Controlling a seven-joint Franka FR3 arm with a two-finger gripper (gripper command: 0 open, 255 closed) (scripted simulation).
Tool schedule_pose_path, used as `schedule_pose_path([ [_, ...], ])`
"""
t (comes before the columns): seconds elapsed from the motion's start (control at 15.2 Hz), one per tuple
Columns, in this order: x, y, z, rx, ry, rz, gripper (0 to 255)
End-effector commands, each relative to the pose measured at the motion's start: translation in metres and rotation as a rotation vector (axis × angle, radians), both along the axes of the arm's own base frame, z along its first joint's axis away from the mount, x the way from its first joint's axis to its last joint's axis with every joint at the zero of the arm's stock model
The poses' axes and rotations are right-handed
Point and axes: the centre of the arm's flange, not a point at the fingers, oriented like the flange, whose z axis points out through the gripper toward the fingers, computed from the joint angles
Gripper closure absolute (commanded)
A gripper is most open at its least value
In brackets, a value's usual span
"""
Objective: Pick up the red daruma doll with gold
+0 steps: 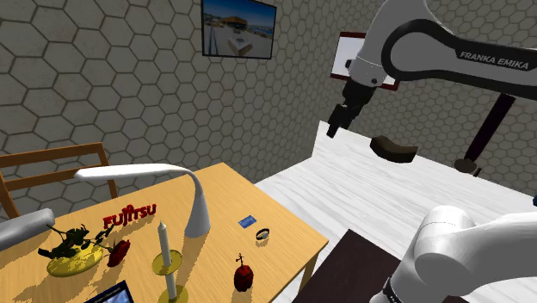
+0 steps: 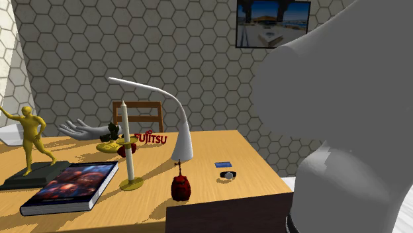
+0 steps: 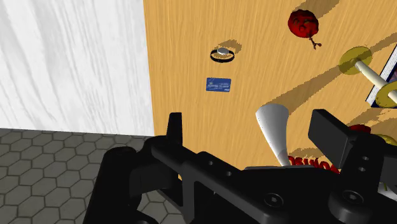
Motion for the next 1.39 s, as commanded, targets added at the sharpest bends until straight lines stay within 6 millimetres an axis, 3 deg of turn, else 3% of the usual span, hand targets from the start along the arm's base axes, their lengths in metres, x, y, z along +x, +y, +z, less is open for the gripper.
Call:
schedule_pose_path([
  [0.0,0.0,0.0,0.0,0.0,0.0,0.0,0],
  [0.66,0.059,0.048,-0.108,0.018,0.081,0.072,0],
  [1.32,0.106,0.103,-0.22,0.037,0.162,0.144,0],
])
